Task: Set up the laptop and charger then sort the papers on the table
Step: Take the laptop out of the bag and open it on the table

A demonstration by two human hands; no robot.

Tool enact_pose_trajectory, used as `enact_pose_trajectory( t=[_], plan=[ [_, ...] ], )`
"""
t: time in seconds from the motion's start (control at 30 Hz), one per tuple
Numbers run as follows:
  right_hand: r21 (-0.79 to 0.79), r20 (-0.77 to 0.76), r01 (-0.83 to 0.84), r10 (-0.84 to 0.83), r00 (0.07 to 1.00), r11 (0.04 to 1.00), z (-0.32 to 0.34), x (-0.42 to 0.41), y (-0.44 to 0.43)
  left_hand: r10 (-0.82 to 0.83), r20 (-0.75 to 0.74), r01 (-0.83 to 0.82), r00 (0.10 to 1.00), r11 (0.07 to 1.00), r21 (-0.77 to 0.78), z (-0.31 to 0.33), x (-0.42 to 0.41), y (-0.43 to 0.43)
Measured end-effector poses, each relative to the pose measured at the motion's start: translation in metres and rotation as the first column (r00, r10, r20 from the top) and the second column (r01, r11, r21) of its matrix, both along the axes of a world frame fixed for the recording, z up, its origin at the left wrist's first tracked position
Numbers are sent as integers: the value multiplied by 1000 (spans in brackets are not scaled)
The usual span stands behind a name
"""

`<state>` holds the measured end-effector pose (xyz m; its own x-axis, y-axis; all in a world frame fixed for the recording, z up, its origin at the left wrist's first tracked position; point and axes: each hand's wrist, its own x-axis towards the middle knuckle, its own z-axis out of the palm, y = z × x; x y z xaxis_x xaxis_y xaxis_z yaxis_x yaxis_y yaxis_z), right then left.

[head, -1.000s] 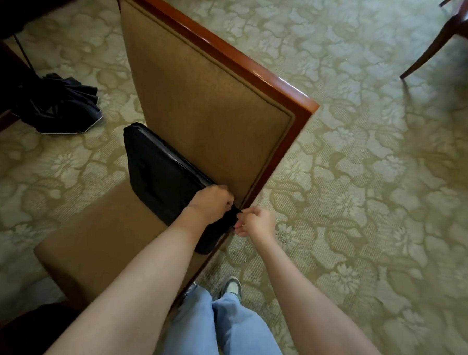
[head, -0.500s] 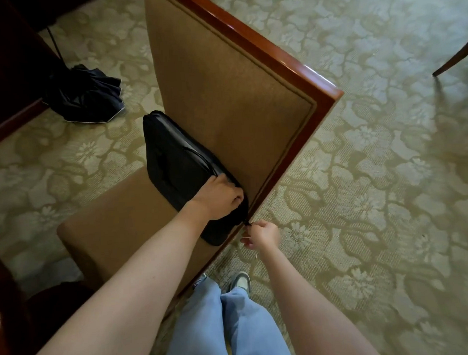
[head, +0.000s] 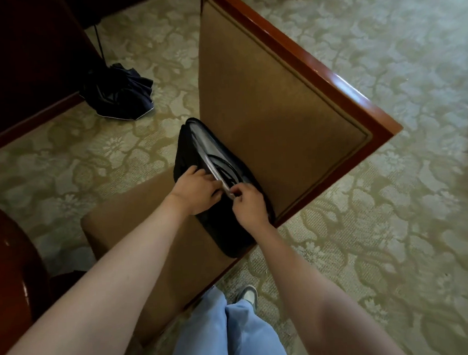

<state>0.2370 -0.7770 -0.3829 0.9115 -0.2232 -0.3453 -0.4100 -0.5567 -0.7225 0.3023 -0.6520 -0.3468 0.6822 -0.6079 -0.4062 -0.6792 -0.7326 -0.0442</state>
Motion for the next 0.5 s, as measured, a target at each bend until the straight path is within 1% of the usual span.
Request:
enact_pose_trajectory(
  t=[0.1, 0.17, 0.23, 0.33, 0.37, 0.43, 0.5],
  plan=[
    [17, -203, -38, 40, 978, 999, -13, 19, 0, 59, -1, -59, 998, 994, -93, -2, -5, 17],
    [25, -305, -79, 83, 949, 997, -18, 28, -2, 134, -12, -135, 991, 981, -139, -3, -5, 28],
    [-15, -352, -133, 119, 928, 991, -20, 35, -1, 242, -26, -243, 970, 954, -174, -4, -3, 36],
    [-179, -418, -273, 179, 891, 945, -19, 44, 10, 381, -25, -378, 924, 906, -192, -8, -4, 42],
    [-204, -428, -316, 206, 880, 927, -18, 47, 15, 418, -29, -415, 908, 888, -197, -11, -4, 43],
    [-216, -423, -355, 241, 874, 910, -19, 53, 28, 518, -66, -517, 853, 820, -245, -14, -2, 47],
    [-269, -410, -383, 255, 876, 884, -21, 57, 39, 613, -137, -620, 778, 718, -317, -15, 1, 53]
  ],
)
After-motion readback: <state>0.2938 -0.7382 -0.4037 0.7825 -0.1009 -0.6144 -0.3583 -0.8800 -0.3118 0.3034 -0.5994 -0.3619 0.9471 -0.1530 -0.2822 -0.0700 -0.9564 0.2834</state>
